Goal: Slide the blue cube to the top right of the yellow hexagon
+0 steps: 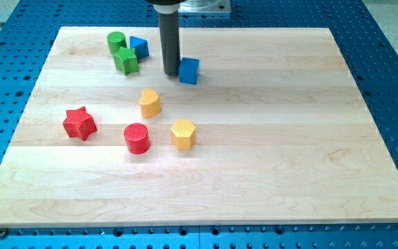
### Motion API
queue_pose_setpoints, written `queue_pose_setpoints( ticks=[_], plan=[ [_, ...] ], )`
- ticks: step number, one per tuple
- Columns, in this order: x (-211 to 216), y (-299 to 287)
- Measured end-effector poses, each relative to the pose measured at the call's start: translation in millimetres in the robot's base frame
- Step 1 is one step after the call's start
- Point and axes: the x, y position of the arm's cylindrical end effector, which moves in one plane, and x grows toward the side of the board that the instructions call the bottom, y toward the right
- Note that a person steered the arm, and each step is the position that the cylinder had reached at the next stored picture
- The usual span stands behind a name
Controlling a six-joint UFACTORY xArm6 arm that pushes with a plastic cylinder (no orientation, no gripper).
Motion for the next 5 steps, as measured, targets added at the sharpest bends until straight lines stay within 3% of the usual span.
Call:
queue_pose_setpoints(
  ticks=[2, 3, 5],
  plan=[
    [-65, 109],
    [-31, 115],
    [-2, 80]
  ],
)
